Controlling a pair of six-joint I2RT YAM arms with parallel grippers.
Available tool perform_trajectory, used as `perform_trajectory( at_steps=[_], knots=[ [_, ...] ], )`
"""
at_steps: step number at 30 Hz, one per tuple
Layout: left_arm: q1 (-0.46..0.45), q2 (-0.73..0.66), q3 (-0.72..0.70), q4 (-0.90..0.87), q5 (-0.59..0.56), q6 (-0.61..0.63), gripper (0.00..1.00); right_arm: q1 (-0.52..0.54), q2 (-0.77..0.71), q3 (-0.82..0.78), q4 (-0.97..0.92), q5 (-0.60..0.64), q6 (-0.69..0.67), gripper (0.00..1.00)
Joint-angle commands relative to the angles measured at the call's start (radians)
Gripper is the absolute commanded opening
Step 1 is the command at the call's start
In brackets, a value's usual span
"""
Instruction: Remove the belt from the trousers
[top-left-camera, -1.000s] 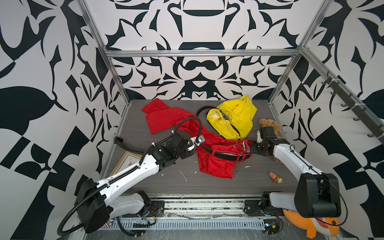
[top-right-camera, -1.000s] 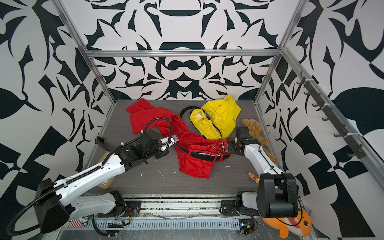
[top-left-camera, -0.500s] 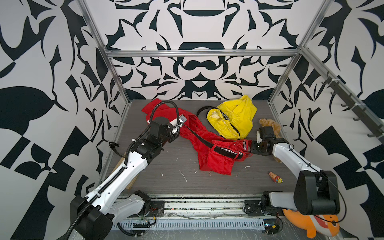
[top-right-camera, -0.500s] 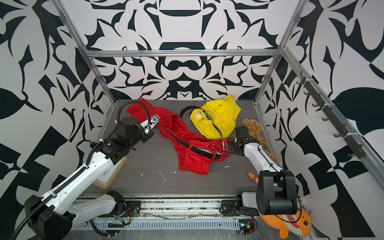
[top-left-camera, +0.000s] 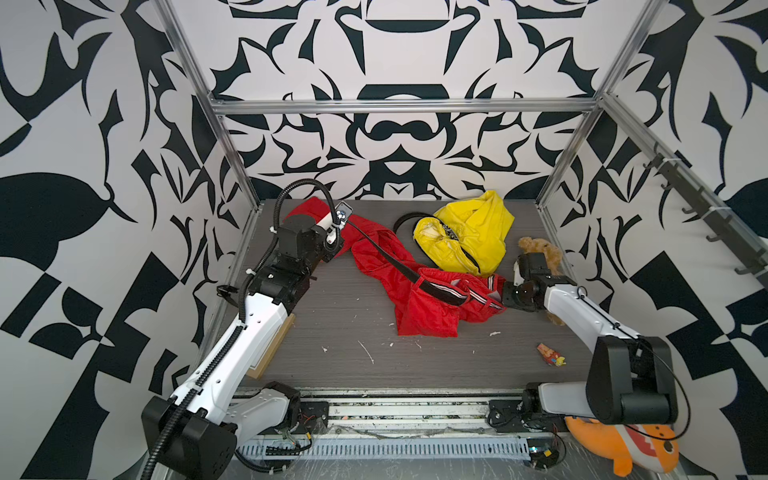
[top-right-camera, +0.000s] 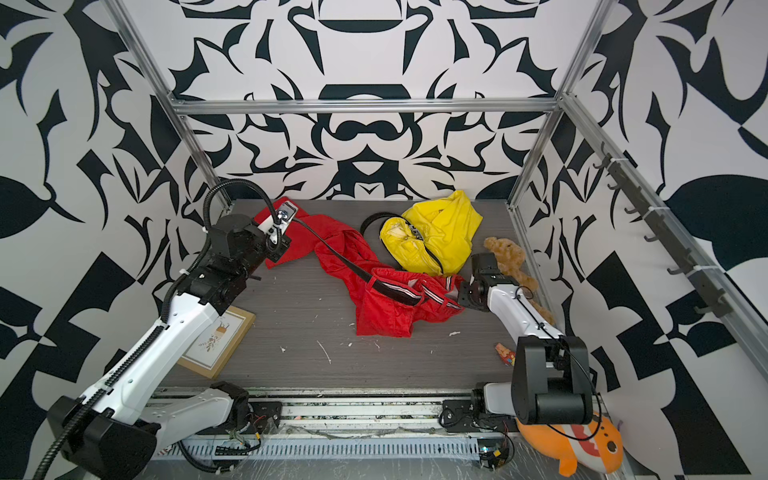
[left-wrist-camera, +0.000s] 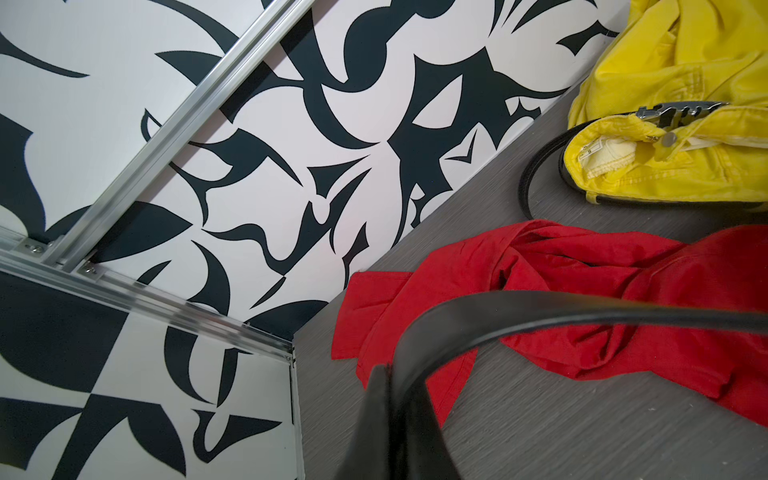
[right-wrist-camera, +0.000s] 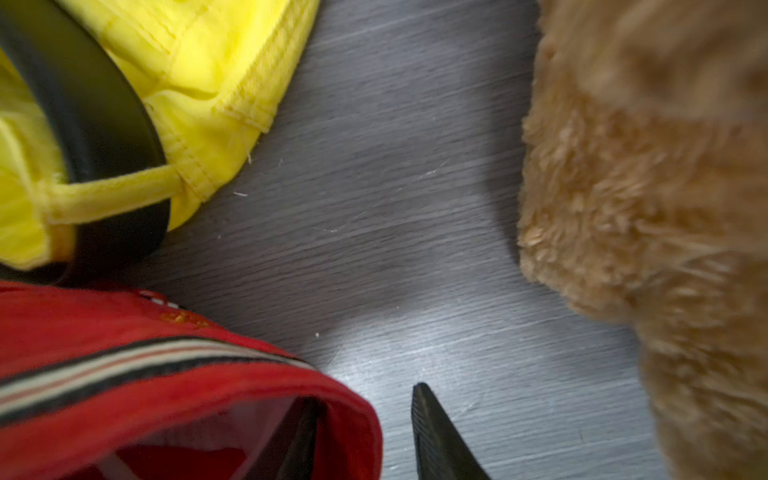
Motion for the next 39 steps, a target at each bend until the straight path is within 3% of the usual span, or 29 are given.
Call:
perform_trajectory(
  at_steps=[1,39],
  knots=[
    [0.035,0.008,0.044,0.096,-0.007,-0.017,0.0,-0.008,0.003,0.029,0.003,0.026,0.002,0.41],
    [0.296,0.23,0.521,0.148,0.148,-0.161,0.0,-0.124,-0.017,0.005,0.0,-0.006,-0.022,0.39]
  ],
)
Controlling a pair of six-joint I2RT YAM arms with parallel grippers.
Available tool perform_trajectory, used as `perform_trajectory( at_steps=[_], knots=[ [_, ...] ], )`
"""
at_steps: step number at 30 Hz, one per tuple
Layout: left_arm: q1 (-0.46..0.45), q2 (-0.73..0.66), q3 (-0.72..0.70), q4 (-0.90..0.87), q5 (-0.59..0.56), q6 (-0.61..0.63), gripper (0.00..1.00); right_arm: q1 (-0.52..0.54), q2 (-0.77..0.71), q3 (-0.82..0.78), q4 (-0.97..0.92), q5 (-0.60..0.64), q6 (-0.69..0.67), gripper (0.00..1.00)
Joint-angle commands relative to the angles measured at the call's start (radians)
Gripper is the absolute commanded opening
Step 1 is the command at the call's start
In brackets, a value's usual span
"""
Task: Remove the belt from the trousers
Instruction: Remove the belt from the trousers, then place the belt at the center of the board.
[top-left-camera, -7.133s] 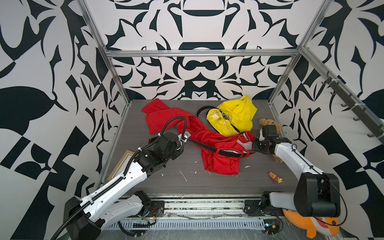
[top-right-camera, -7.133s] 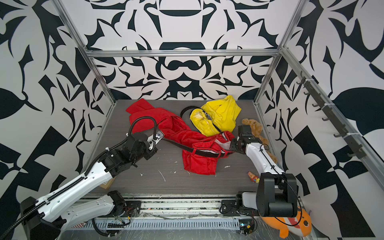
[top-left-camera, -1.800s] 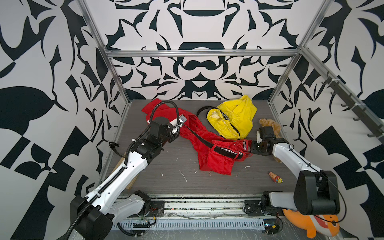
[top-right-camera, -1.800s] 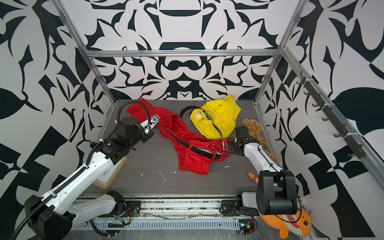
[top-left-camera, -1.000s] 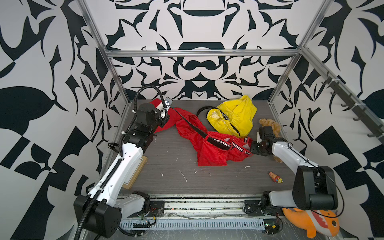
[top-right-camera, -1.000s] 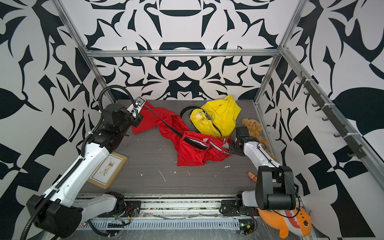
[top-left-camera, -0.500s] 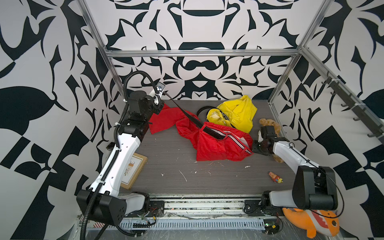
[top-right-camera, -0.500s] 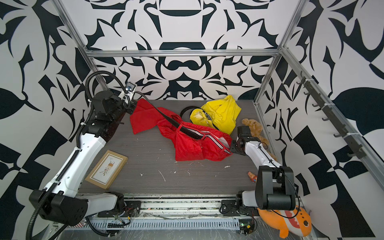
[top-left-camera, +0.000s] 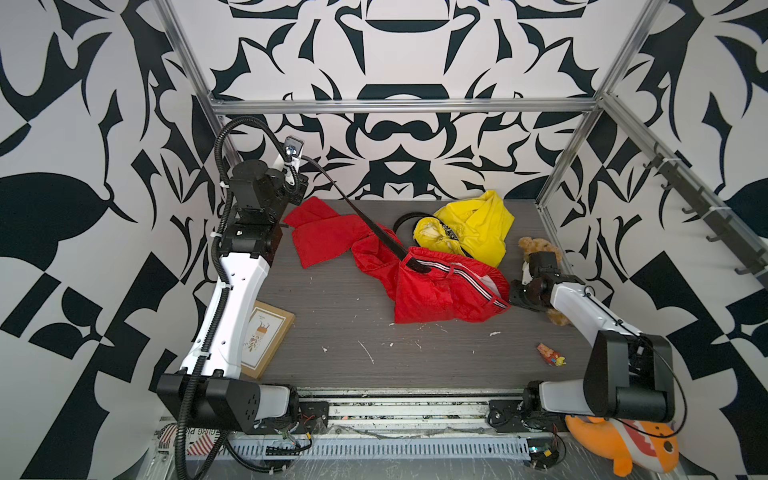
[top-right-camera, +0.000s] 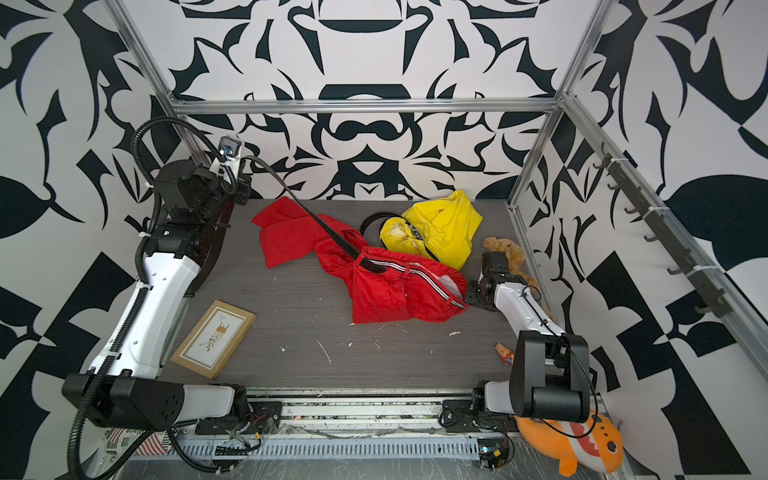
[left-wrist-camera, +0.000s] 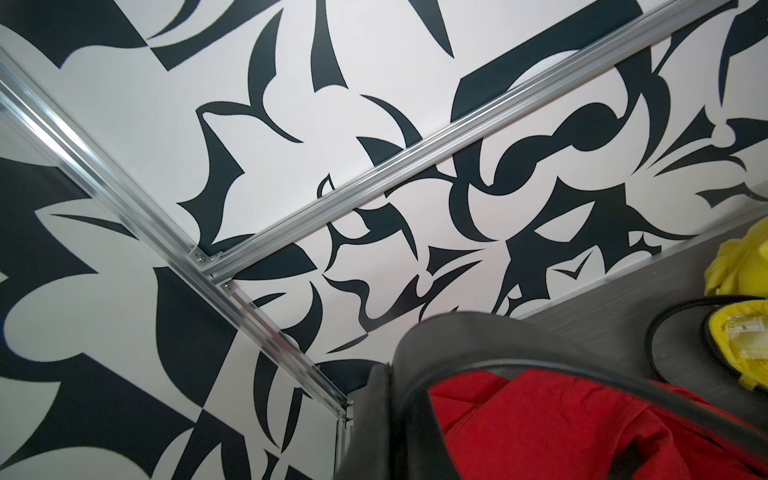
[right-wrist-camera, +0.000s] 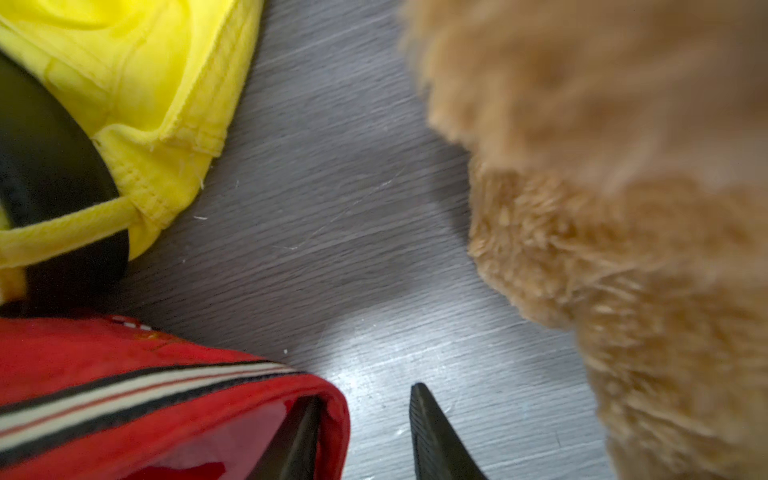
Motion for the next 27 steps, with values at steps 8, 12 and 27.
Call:
perform_trajectory(
  at_steps=[8,12,27],
  knots=[
    [0.068,0.041,0.2,0.124,-0.025,-0.088,0.0,-0.044,-0.016,-0.007,-0.004,0.022,-0.004,0.39],
    [0.08,0.055,0.252,0.128,0.014,-0.116,0.0,-0.046,-0.009,-0.006,-0.002,0.018,-0.004,0.39],
    [0.04,0.241,0.264,0.011,0.053,-0.414,0.0,-0.03,-0.11,-0.019,-0.033,-0.106,0.034,0.39]
  ],
)
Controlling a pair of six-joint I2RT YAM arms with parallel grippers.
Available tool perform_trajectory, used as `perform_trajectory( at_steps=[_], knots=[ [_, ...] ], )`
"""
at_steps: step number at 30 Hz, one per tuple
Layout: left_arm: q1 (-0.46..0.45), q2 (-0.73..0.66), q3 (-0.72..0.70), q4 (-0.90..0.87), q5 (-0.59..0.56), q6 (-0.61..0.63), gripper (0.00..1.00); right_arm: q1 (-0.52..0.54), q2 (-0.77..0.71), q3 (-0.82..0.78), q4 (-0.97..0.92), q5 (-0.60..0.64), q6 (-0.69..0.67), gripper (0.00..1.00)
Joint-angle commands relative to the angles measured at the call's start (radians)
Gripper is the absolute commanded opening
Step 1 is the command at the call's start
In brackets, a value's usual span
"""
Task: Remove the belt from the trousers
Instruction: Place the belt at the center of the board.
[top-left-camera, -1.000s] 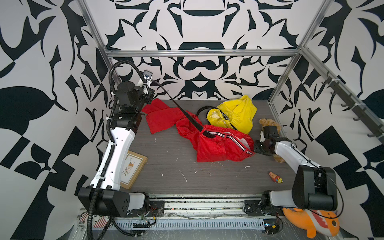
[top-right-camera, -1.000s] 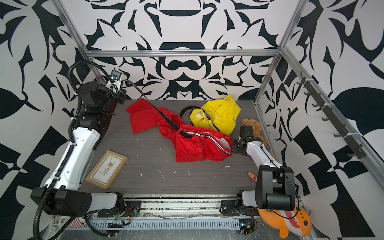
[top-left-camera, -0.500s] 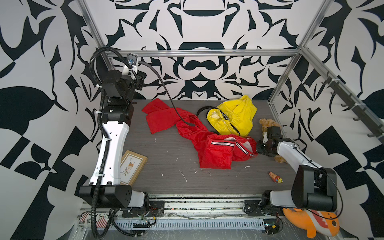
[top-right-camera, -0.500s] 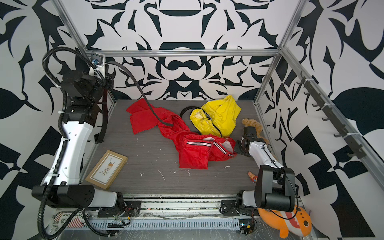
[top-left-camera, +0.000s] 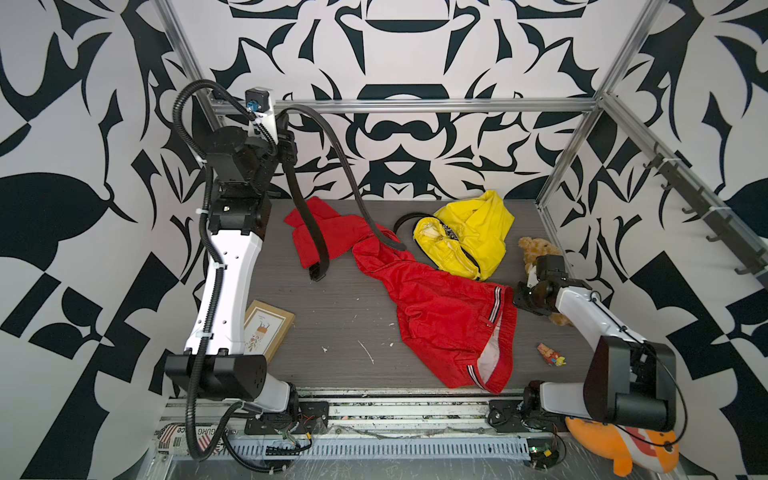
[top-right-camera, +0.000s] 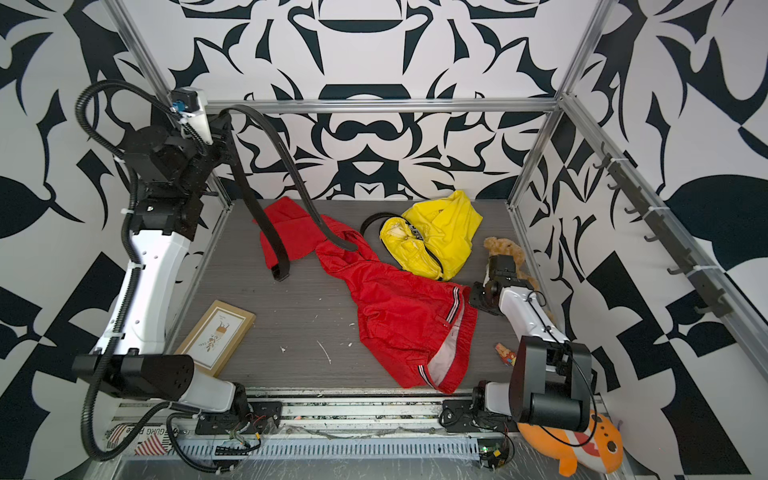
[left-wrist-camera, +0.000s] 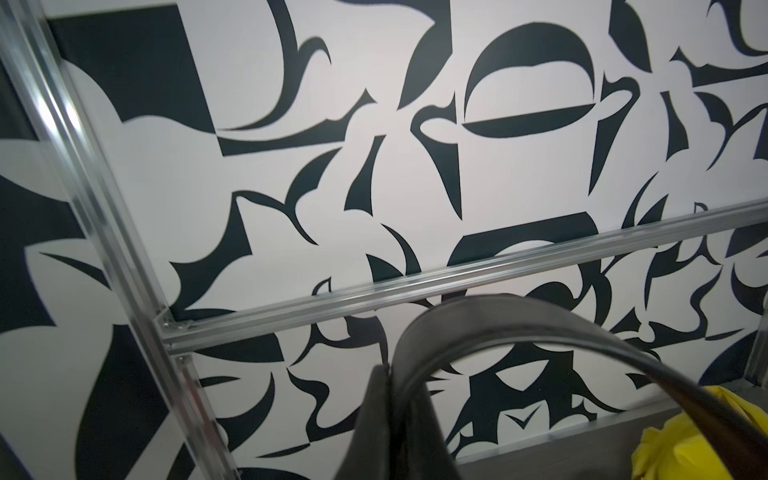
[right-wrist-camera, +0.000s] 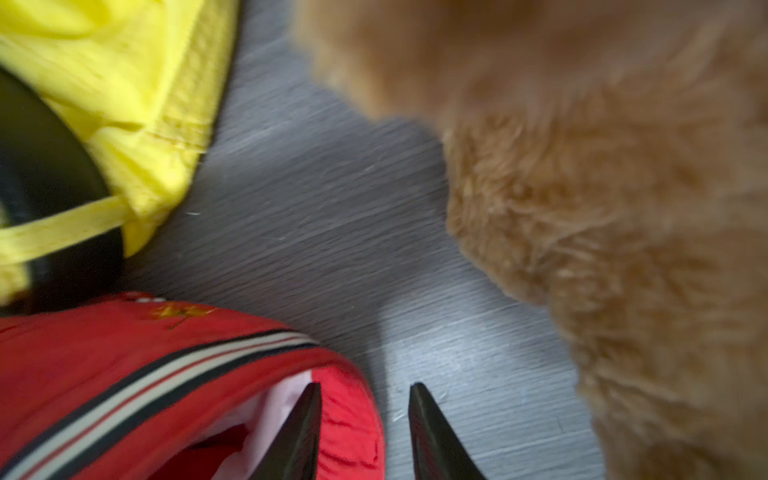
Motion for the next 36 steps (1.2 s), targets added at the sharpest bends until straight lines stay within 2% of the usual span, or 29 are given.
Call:
perform_trajectory(
  at_steps=[1,8,17,22,29,31,34,35,36],
  knots=[
    [0.003,0.085,-0.044,-0.057,-0.085,-0.055,0.0,0.015,-0.062,0.011,-0.033,-0.038,0.017,0.39],
    [0.004,0.27,-0.037,-0.206,-0.286,0.039,0.0,0.046,-0.127,0.018,-0.097,-0.067,0.019,0.39],
    [0.027,0.418,-0.112,-0.224,-0.434,0.074,0.0,0.136,-0.283,0.101,-0.22,-0.093,0.069,0.5],
    [0.085,0.469,-0.106,-0.249,-0.44,0.069,0.0,0.226,-0.306,0.113,-0.264,-0.176,0.085,0.51],
    [0.14,0.559,-0.047,-0.33,-0.462,0.065,0.0,0.368,-0.318,0.108,-0.343,-0.107,0.152,0.55],
    [0.148,0.562,-0.057,-0.336,-0.437,0.06,0.18,0.378,-0.329,0.107,-0.375,-0.086,0.166,0.56],
    [0.147,0.544,-0.082,-0.346,-0.412,0.02,0.69,0.382,-0.35,0.09,-0.41,-0.03,0.178,0.59],
    [0.144,0.531,-0.094,-0.349,-0.402,0.003,0.82,0.382,-0.354,0.078,-0.412,-0.019,0.181,0.61],
    [0.136,0.515,-0.109,-0.35,-0.406,-0.016,0.89,0.383,-0.349,0.068,-0.408,-0.013,0.182,0.62]
  ],
)
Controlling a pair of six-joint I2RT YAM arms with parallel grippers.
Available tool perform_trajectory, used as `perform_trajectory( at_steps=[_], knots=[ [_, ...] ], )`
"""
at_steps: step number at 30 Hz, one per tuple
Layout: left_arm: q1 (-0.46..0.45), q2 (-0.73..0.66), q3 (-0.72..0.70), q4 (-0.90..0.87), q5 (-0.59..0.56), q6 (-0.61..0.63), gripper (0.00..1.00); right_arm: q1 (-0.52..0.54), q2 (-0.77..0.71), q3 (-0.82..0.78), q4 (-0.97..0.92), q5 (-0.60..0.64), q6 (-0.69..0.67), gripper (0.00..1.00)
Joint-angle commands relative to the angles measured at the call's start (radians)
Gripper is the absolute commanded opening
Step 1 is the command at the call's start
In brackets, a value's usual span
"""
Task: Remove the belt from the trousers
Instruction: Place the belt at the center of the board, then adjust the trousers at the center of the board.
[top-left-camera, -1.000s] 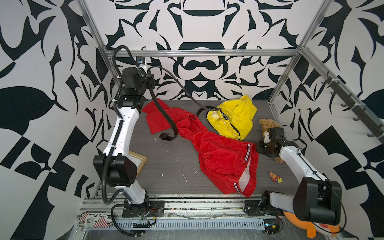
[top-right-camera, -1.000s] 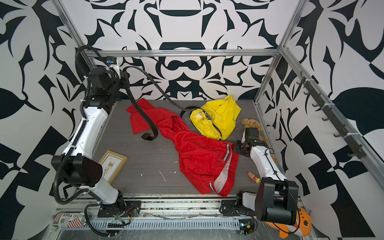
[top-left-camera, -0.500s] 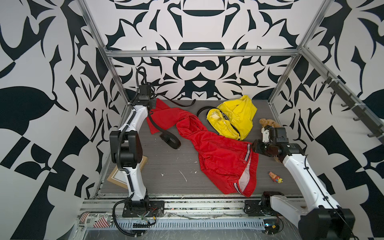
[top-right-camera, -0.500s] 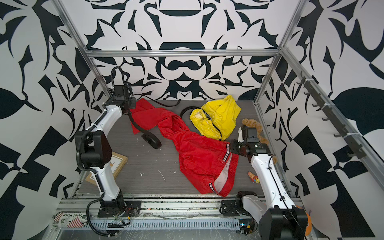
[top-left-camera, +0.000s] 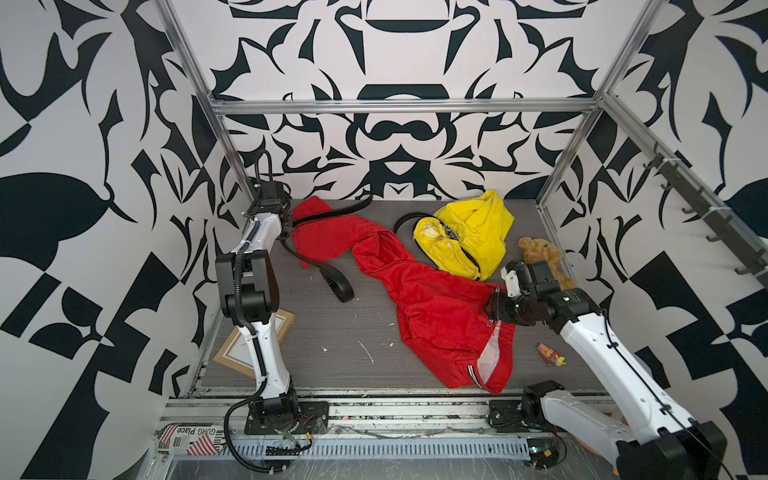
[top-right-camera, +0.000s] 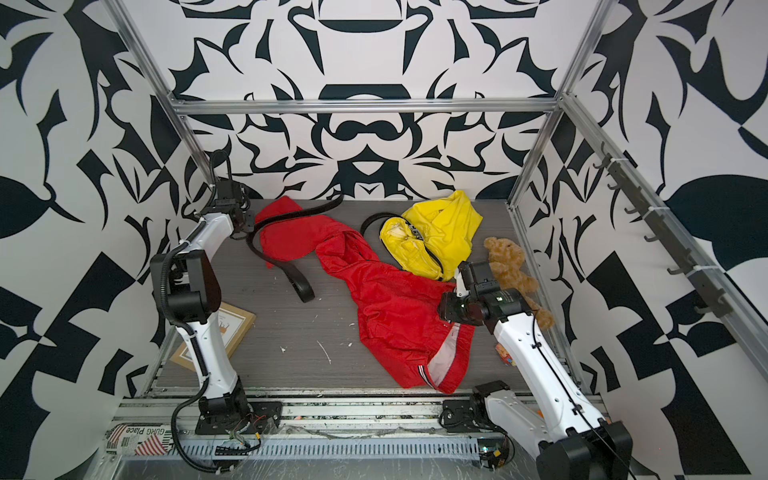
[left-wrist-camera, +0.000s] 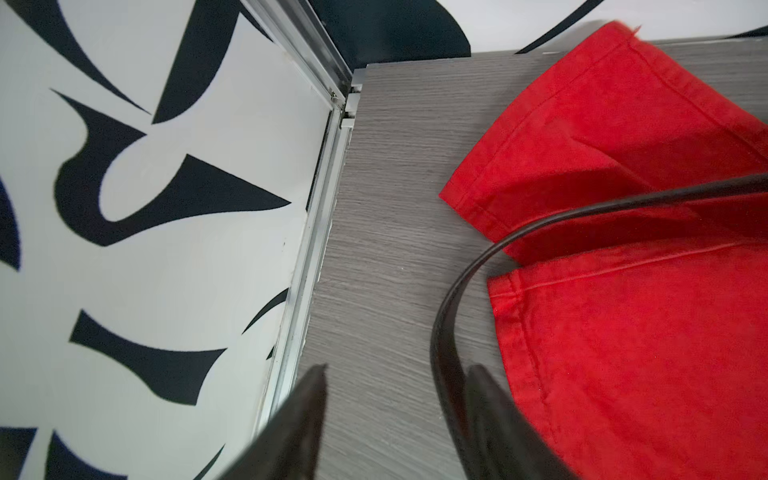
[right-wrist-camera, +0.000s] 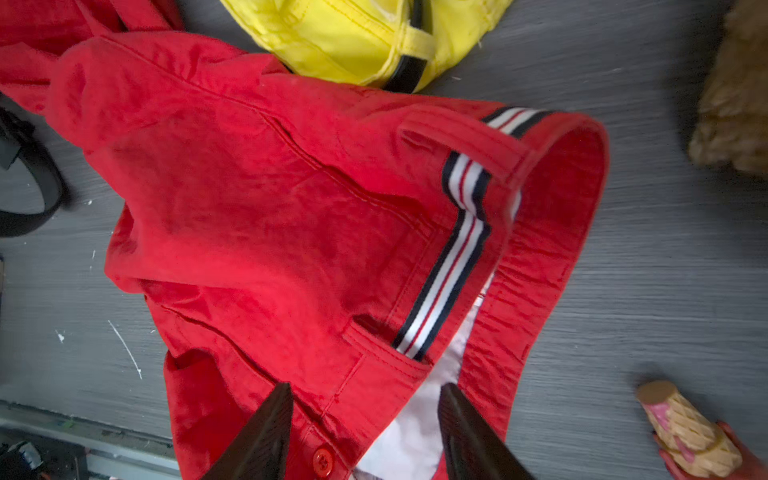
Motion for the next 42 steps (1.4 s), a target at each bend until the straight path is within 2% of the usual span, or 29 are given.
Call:
perform_trajectory(
  at_steps=[1,4,8,12,14,15,17,18,19,22,25,30,34,35,36,37,39,42],
  knots=[
    [-0.024,-0.061,-0.038,-0.028,0.02,-0.061,0.92,0.005,-0.006,-0.018,-0.034,0.058,0.03,0.63],
    [-0.076,-0.145,-0.116,0.001,0.031,-0.075,0.99,0.005,0.021,-0.033,0.006,0.04,0.05,0.67],
    [-0.169,-0.258,-0.21,0.023,0.017,-0.093,0.99,0.01,0.061,-0.137,0.149,0.013,0.119,0.76],
    [-0.244,-0.373,-0.305,0.036,0.031,-0.135,0.99,0.044,0.147,-0.197,0.314,0.006,0.162,0.74],
    [-0.277,-0.422,-0.339,0.036,0.039,-0.155,0.99,0.064,0.188,-0.186,0.37,-0.024,0.18,0.52],
    [-0.296,-0.448,-0.355,0.032,0.041,-0.161,0.99,0.079,0.205,-0.17,0.391,-0.045,0.194,0.33],
    [-0.33,-0.494,-0.381,0.016,0.058,-0.179,0.99,0.121,0.229,-0.112,0.403,-0.073,0.211,0.07],
    [-0.342,-0.517,-0.398,0.007,0.064,-0.191,0.99,0.152,0.24,-0.065,0.392,-0.077,0.213,0.0],
    [-0.348,-0.539,-0.414,-0.002,0.078,-0.209,0.99,0.179,0.248,-0.031,0.383,-0.079,0.214,0.0],
    [-0.35,-0.62,-0.483,-0.025,0.128,-0.278,0.99,0.276,0.303,0.151,0.371,-0.095,0.21,0.0],
    [-0.35,-0.713,-0.545,-0.049,0.115,-0.309,0.99,0.382,0.427,0.386,0.368,-0.124,0.178,0.0],
    [-0.347,-0.874,-0.607,-0.057,0.016,-0.308,0.99,0.54,0.756,0.901,0.317,-0.195,0.081,0.0],
    [-0.345,-0.946,-0.623,-0.078,-0.059,-0.294,0.99,0.561,1.006,1.24,0.225,-0.183,0.047,0.0],
    [-0.345,-0.961,-0.63,-0.08,-0.065,-0.291,1.0,0.56,1.065,1.323,0.16,-0.147,0.025,0.13],
    [-0.345,-0.974,-0.634,-0.086,-0.065,-0.291,1.0,0.56,1.118,1.416,0.071,-0.094,-0.001,0.32],
    [-0.345,-0.983,-0.638,-0.091,-0.052,-0.291,0.99,0.561,1.155,1.488,-0.01,-0.039,-0.026,0.4],
    [-0.349,-0.998,-0.645,-0.102,0.009,-0.307,0.99,0.56,1.181,1.584,-0.134,0.067,-0.071,0.48],
    [-0.393,-1.002,-0.66,-0.115,0.112,-0.327,0.99,0.559,1.057,1.463,-0.088,0.159,-0.106,0.53]
  ],
)
